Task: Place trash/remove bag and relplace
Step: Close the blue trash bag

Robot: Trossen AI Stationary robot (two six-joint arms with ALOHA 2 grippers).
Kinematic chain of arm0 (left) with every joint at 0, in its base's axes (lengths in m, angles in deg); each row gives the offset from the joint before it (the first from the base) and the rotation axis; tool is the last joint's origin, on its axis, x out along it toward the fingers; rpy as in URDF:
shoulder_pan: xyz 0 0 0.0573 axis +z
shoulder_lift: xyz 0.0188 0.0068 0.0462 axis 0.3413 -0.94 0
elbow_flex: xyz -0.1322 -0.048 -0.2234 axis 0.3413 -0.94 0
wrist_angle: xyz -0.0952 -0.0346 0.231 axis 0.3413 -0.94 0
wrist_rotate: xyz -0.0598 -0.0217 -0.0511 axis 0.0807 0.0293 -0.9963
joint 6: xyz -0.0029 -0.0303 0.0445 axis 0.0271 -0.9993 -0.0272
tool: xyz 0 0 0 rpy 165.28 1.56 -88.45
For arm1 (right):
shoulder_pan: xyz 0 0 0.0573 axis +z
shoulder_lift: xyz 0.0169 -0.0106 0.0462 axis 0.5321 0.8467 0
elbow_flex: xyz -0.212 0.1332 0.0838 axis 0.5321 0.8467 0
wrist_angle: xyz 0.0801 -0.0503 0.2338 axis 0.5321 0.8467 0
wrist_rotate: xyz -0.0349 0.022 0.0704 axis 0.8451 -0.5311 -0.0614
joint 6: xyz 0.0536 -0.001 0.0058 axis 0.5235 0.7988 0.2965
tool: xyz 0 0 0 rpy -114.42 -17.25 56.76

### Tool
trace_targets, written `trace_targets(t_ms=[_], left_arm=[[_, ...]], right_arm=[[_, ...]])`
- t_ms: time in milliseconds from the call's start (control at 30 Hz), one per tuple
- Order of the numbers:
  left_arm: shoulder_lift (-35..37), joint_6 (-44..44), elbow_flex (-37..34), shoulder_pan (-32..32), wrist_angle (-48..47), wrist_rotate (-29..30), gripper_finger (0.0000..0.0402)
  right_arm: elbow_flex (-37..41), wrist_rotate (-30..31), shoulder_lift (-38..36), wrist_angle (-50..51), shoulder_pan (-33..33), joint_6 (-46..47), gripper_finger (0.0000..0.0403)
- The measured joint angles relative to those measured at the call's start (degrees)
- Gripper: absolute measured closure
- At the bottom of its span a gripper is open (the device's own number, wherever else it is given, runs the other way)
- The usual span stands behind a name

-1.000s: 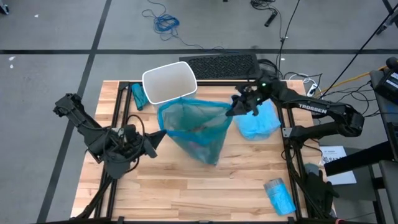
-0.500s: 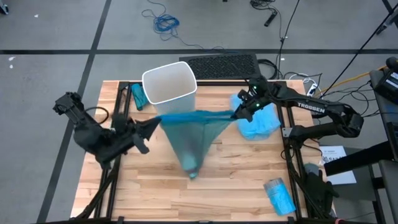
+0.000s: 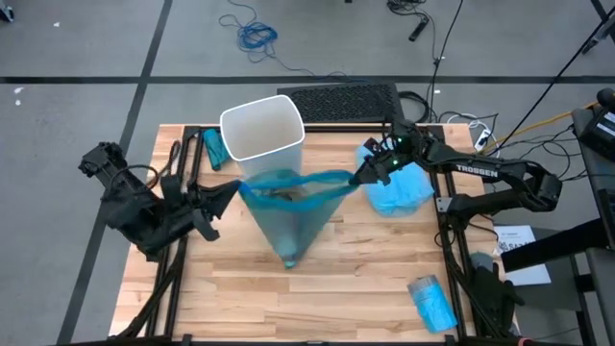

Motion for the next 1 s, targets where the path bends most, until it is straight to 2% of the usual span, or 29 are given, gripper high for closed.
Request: trace_targets(t_ms=[100, 200, 333, 433, 567, 667, 867, 1000], left_arm=[[-0.11, -6.80, -0.06, -0.07, -8.02, 3.67, 0.0401], [-0.24, -16.73, -0.16, 0.48, -16.91, 2.69, 0.0401], [-1.18, -30.23, -0.17, 5.40, -27.30, -3.81, 0.0401], [-2.94, -37.87, -0.20, 11.39, -32.17, -12.73, 0.0401], [-7.34, -38.33, -0.25, 20.15, -29.58, -27.70, 0.0401], [-9.96, -37.77, -0.30, 24.70, -26.65, -35.81, 0.0401], [-12.94, -38.46, -0.28, 28.13, -25.97, -41.25, 0.0401], [-14.20, -36.41, -0.26, 29.34, -19.79, -44.80, 0.0401]], right_arm=[[0.00, -1.71, -0.20, -10.65, 0.77, 7.31, 0.0403], [-0.07, -2.58, -0.39, -21.92, 1.60, 14.68, 0.0403], [-0.13, -2.71, -0.39, -29.81, 3.34, 21.06, 0.0403], [-0.13, -2.15, -0.37, -30.20, 5.76, 22.12, 0.0403], [-0.15, -1.54, 0.00, -30.27, 9.20, 21.68, 0.0403], [-0.17, -0.35, 0.00, -30.88, 10.64, 21.70, 0.0403], [-0.20, -0.31, -0.05, -33.55, 11.51, 23.01, 0.0403], [-0.29, 2.84, -0.22, -37.64, 11.71, 24.08, 0.0399]])
